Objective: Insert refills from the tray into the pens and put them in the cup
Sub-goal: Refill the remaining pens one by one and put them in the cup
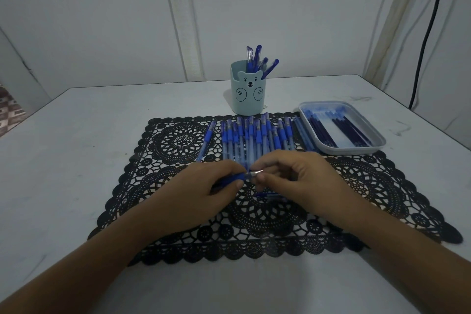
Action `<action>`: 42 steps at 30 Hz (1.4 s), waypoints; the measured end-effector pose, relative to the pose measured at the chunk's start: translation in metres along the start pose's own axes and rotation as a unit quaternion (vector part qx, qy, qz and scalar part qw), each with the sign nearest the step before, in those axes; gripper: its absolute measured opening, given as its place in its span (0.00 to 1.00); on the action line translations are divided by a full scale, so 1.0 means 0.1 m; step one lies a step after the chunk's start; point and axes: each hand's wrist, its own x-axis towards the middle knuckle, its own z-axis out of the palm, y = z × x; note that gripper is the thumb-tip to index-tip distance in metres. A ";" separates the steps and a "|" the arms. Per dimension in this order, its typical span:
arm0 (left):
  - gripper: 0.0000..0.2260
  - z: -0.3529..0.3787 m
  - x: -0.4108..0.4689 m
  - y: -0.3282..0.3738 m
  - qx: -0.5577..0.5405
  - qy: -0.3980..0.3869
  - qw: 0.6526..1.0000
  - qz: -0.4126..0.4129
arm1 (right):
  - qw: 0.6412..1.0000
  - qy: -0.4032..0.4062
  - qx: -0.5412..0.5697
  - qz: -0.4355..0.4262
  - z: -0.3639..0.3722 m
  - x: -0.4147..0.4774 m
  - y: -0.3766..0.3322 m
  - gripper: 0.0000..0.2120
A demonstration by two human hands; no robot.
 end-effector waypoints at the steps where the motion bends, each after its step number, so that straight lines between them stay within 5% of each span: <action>1: 0.09 0.01 0.00 0.01 0.001 0.000 1.000 0.000 | 1.000 0.000 -0.007 0.002 0.01 0.00 -0.01 0.04; 5: 0.09 0.01 -0.01 0.03 0.015 -0.007 1.000 0.008 | 0.995 0.008 -0.096 -0.020 0.04 -0.01 -0.02 0.16; 9: 0.11 0.00 0.00 0.04 0.011 -0.006 1.000 0.008 | 0.992 -0.019 -0.121 -0.029 0.03 0.00 0.00 0.02; 14: 0.16 0.00 -0.01 0.02 0.022 -0.014 1.000 0.017 | 0.989 -0.038 -0.141 -0.031 0.03 -0.01 -0.02 0.12; 18: 0.12 -0.01 0.00 0.03 0.023 -0.010 1.000 0.013 | 0.986 -0.038 -0.152 -0.056 0.02 0.00 0.02 0.05; 21: 0.12 0.00 0.00 0.04 0.026 -0.013 0.999 0.015 | 0.980 -0.032 -0.184 -0.074 0.02 0.00 0.04 0.16; 25: 0.12 0.00 0.00 0.04 0.017 -0.006 1.000 0.018 | 0.983 -0.045 -0.164 -0.068 0.01 0.00 0.04 0.04; 29: 0.17 0.01 0.00 0.04 0.028 -0.012 0.999 0.031 | 0.974 -0.033 -0.209 -0.083 0.02 0.01 0.04 0.13; 33: 0.17 0.02 0.01 0.02 0.023 -0.003 0.999 0.039 | 0.980 -0.047 -0.176 -0.077 0.01 0.00 0.05 0.04; 42: 0.16 0.08 0.01 0.01 0.054 0.036 0.995 0.070 | 0.972 -0.025 -0.212 -0.100 -0.01 0.00 0.09 0.07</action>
